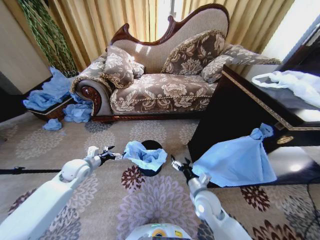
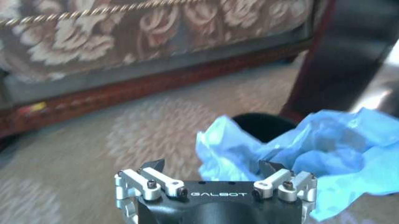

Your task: Place a garbage bag over the trash bin.

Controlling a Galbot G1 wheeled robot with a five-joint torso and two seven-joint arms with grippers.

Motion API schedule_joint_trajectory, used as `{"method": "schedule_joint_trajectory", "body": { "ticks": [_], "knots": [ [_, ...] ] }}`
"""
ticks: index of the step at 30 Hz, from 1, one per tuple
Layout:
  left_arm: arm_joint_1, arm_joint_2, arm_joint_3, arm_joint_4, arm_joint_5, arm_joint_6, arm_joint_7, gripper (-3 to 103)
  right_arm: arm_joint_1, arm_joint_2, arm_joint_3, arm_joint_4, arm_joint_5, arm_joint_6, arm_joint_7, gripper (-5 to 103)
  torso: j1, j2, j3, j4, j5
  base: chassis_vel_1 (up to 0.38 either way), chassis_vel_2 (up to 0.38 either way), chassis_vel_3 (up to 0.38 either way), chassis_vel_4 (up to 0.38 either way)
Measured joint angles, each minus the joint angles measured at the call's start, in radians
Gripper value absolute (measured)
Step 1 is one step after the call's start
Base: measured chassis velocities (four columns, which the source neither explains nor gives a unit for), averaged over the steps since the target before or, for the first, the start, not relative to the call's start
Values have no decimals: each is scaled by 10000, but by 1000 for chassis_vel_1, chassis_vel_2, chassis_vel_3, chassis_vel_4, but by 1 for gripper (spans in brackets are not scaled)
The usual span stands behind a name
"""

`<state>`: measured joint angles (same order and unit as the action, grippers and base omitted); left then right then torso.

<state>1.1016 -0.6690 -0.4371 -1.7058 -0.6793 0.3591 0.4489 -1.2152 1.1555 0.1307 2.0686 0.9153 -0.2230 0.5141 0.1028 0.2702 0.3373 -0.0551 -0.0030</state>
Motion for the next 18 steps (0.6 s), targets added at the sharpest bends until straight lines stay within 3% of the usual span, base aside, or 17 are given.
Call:
{"method": "schedule_joint_trajectory", "body": {
  "ticks": [4, 6, 10, 18],
  "knots": [
    [-581, -20, 505, 448, -246, -35, 267, 100, 769, 214, -362, 0, 935, -502, 1083, 100, 1, -2, 1, 0, -1, 0, 0, 0, 0],
    [-622, -25, 557, 447, -283, 12, 260, 100, 858, 243, -430, -17, 964, -524, 1195, 100, 1, -2, 1, 0, 0, 0, 0, 0, 0],
    [-840, -43, 982, 420, -391, 250, 189, 100, 1636, 624, -1419, -84, 1488, -852, 2736, 100, 1, -2, 1, 2, 0, 0, 0, 0, 0],
    [-950, 38, 1249, 699, -381, 308, 71, 100, 1922, 859, -2275, -421, 1230, -1015, 3054, 100, 1, -2, 1, 2, 3, 0, 0, 0, 0]
  ]
}}
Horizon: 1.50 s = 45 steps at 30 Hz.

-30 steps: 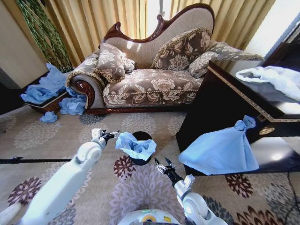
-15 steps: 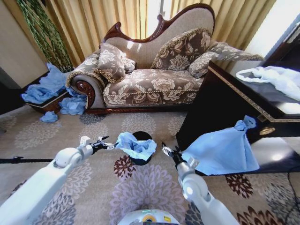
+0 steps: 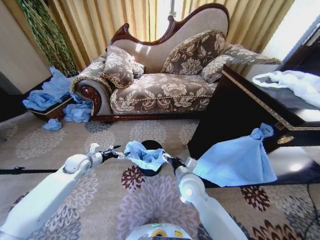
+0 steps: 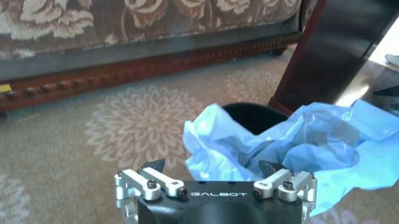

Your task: Place a garbage bag over the trash bin.

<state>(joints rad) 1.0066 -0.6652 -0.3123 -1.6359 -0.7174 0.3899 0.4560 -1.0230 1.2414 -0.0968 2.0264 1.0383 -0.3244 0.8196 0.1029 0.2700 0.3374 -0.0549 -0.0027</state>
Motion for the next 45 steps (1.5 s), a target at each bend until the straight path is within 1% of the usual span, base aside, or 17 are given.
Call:
{"method": "schedule_joint_trajectory", "body": {
  "ticks": [9, 16, 18, 22, 26, 27, 29, 30, 31, 35, 37, 39, 40, 41, 42, 44, 45],
  "knots": [
    [-150, -360, 235, 135, 34, -13, -155, 103, 401, 241, -559, -575, -526, 26, -54, 100, 0, 0, -1, 0, 0, 0, 0, 0, 0],
    [-141, -544, 275, 121, 75, 13, -192, 97, 433, 349, -844, -840, -833, 35, -164, 103, 0, 0, -1, 0, 0, 0, 0, 0, 0],
    [-120, -606, 277, 89, 84, 34, -195, 96, 405, 359, -912, -927, -918, 36, -221, 96, 0, 1, -1, 0, 0, 0, 0, 0, 0],
    [-110, -655, 280, 59, 87, 44, -203, 89, 364, 355, -934, -1075, -1049, 40, -340, 95, 0, 1, -1, 0, 0, 0, 0, 0, 0],
    [-84, -750, 298, -1, 87, 47, -205, 69, 340, 263, -865, -1496, -1527, 140, -744, 77, -1, 2, -1, 0, 1, 0, 0, 0, 0],
    [-84, -750, 298, -1, 87, 47, -205, 69, 340, 263, -865, -1496, -1527, 140, -744, 77, -1, 2, -1, 0, 1, 0, 0, 0, 0],
    [-56, -812, 300, -30, 92, 50, -216, 58, 341, 196, -824, -1632, -1636, 197, -845, 65, 0, 2, -1, 0, 0, 0, 0, 0, 0],
    [-43, -836, 300, -35, 101, 51, -224, 58, 336, 180, -800, -1660, -1657, 215, -876, 59, 0, 2, -1, 0, 1, 0, 0, 0, 0],
    [-43, -836, 300, -35, 101, 51, -224, 58, 336, 180, -800, -1660, -1657, 215, -876, 59, 0, 2, -1, 0, 1, 0, 0, 0, 0],
    [23, -894, 297, -118, 125, 54, -243, 36, 222, 121, -751, -1731, -1813, 288, -997, 43, -1, 2, -1, 0, 1, 0, 0, 0, 0],
    [39, -901, 295, -147, 128, 55, -246, 31, 185, 112, -745, -1737, -1848, 306, -1025, 37, -1, 2, -1, 0, 1, 0, 0, 0, 0],
    [46, -906, 293, -166, 128, 56, -249, 31, 165, 110, -743, -1740, -1867, 314, -1039, 37, -1, 2, -1, 0, 1, 0, 0, 0, 0],
    [62, -936, 280, -232, 128, 68, -279, 20, 108, 109, -729, -1756, -1968, 347, -1105, 27, -1, 2, -1, 0, 1, 0, 0, 0, 0],
    [64, -943, 279, -242, 128, 70, -298, 20, 99, 109, -729, -1764, -1996, 356, -1121, 27, -1, 2, -1, 0, 1, 0, 0, 0, 0],
    [66, -994, 279, -277, 102, 72, -425, 15, 78, 112, -729, -1816, -2151, 404, -1202, 16, -1, 2, -1, 0, 1, 0, 0, 0, 0],
    [66, -1028, 279, -295, 87, 73, -513, 10, 70, 114, -731, -1863, -2300, 458, -1276, 16, -1, 2, -1, 0, 1, 0, 0, 0, 0],
    [64, -1065, 279, -311, 73, 73, -605, 4, 65, 116, -732, -1915, -2442, 515, -1357, 10, -1, 2, -1, 0, 1, 0, 0, 0, 0]
  ]
}}
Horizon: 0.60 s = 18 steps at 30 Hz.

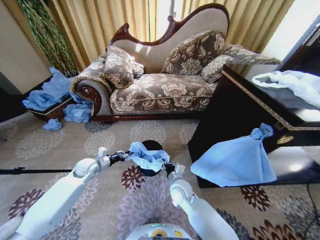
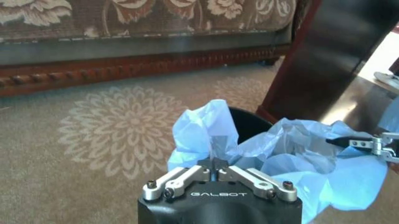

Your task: Place a garbage bag over the trash bin.

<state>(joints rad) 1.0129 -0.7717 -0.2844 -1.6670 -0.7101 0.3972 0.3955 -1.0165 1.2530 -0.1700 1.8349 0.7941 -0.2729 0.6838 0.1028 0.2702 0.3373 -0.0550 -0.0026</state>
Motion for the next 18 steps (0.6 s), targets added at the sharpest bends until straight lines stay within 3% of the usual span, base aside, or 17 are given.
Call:
{"method": "schedule_joint_trajectory", "body": {
  "ticks": [2, 4, 12, 18],
  "knots": [
    [-12, -90, 16, -58, -59, 0, -316, 0, -3, 2, 6, -147, -286, 151, -231, 2, 0, 0, 0, 0, 0, 0, 0, 0, 0],
    [-22, -121, 24, -94, -108, 0, -500, 0, -3, -12, 26, -210, -390, 212, -352, 1, 0, 0, 0, 0, 0, 0, 0, 0, 0],
    [24, -103, -159, -495, -394, 37, -1163, 0, -78, -273, 94, 121, -673, 364, -663, 0, 1, 0, 0, -1, 0, 0, 0, 0, 0],
    [535, -71, -827, -1376, -658, 201, -1752, 0, -113, -430, -88, 727, -678, 519, -699, 0, 0, 0, 0, 0, 0, 0, 0, 0, 0]
  ]
}}
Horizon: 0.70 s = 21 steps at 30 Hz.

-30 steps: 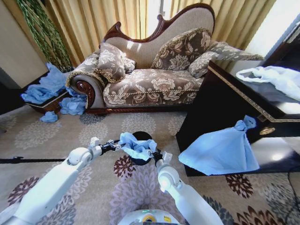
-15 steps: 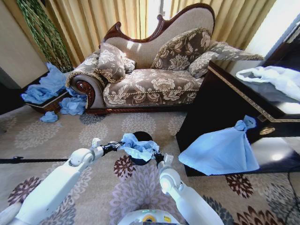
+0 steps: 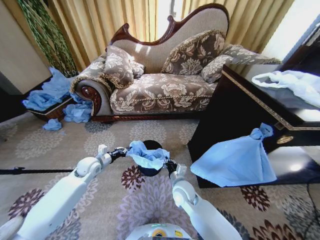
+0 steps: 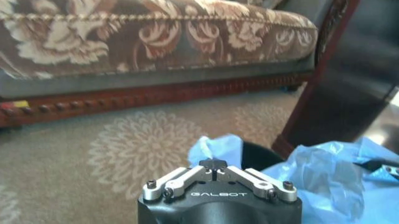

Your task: Place a garbage bag over the trash bin.

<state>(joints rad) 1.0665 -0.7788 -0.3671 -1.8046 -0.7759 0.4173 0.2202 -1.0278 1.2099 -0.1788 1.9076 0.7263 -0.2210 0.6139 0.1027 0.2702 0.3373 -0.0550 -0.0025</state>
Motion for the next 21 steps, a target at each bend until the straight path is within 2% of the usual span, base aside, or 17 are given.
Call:
{"method": "schedule_joint_trajectory", "body": {
  "ticks": [11, 18, 21],
  "knots": [
    [1169, -115, -1540, -1101, -328, -55, -790, 0, -93, -57, 30, -7, -640, 716, -640, 0, 0, 0, 0, 2, -3, 0, 0, 0, 0],
    [981, -256, -1546, -1054, -389, -312, -1234, 0, 89, 57, 93, -373, -823, 1019, -886, 0, 0, 0, 0, 1, 0, 0, 0, 0, 0],
    [821, -488, -1282, -1036, -397, -361, -1680, 0, 237, 140, 162, -864, -1110, 1199, -1096, 0, 1, 0, 1, 0, 2, 0, 0, 0, 0]
  ]
}}
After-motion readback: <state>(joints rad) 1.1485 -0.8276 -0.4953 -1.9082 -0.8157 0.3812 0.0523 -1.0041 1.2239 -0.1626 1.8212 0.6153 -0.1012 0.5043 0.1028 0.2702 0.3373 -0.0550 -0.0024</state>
